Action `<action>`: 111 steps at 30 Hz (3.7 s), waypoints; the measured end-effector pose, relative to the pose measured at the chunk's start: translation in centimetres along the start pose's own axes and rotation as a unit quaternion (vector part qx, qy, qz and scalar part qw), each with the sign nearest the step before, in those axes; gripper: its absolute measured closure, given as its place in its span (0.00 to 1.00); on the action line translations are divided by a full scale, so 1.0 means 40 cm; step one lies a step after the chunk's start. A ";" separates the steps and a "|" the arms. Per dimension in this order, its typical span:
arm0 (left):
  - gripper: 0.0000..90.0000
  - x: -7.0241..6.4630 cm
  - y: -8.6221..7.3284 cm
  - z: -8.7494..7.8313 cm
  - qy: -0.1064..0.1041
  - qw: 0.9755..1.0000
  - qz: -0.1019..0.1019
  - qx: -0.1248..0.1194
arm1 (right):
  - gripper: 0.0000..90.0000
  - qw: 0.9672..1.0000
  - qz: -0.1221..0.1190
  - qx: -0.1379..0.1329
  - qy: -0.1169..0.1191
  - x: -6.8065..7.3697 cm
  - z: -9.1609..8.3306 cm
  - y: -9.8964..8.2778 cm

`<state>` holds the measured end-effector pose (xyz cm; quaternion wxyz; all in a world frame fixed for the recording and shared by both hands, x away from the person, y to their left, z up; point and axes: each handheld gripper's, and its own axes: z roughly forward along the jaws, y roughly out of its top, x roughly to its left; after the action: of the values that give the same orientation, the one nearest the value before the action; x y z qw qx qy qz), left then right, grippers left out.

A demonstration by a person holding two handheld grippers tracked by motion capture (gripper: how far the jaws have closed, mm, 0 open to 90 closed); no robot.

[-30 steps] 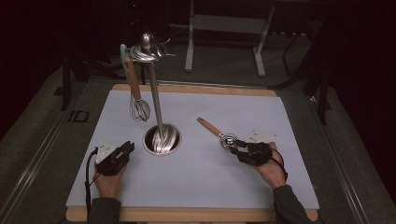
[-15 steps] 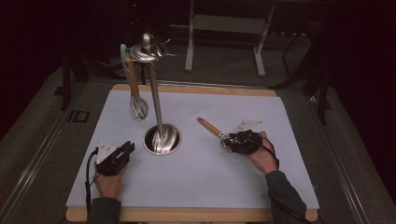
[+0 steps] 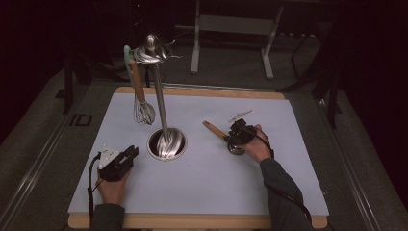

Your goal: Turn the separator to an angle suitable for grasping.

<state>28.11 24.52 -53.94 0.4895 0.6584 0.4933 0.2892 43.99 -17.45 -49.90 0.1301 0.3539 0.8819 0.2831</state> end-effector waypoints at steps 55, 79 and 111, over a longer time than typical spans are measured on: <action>0.85 0.000 -0.001 -0.001 0.001 1.000 -0.001 -0.002 | 0.73 0.992 0.033 0.082 0.095 0.063 -0.038 -0.081; 0.85 -0.001 0.000 -0.001 0.001 1.000 0.000 -0.001 | 0.78 0.986 0.007 0.149 0.077 0.101 -0.022 -0.019; 0.85 -0.001 0.000 0.000 0.000 1.000 0.001 0.001 | 0.79 0.993 -0.015 0.071 0.090 0.153 -0.074 0.006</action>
<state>28.09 24.49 -53.94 0.4887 0.6592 0.4930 0.2891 38.48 -14.24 -47.55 0.0288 0.3222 0.9130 0.2484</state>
